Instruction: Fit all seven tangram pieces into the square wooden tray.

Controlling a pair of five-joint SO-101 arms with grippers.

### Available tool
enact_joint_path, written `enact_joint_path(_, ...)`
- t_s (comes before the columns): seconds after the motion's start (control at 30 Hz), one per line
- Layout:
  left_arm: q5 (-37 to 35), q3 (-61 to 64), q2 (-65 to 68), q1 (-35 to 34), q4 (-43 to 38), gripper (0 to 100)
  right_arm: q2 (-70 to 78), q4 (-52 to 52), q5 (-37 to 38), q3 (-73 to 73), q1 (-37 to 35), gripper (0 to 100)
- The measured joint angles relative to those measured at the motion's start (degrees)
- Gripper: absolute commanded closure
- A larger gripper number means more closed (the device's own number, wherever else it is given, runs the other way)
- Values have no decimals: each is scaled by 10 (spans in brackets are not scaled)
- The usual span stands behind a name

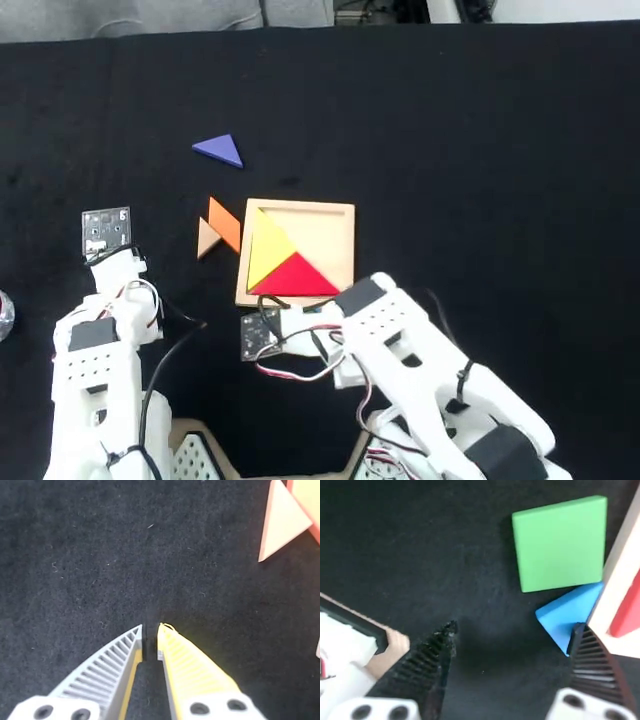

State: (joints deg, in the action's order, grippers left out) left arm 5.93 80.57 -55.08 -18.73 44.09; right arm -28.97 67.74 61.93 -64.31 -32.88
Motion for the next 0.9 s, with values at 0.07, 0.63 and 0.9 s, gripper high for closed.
enact_joint_path(0.07,0,0,0,0,0,927,-5,-15,0,-11,0,656)
enact_joint_path(0.63,0,0,0,0,0,927,-7,-35,0,-14,0,656)
enact_joint_path(0.9,0,0,0,0,0,927,-7,-15,18,3,0,656)
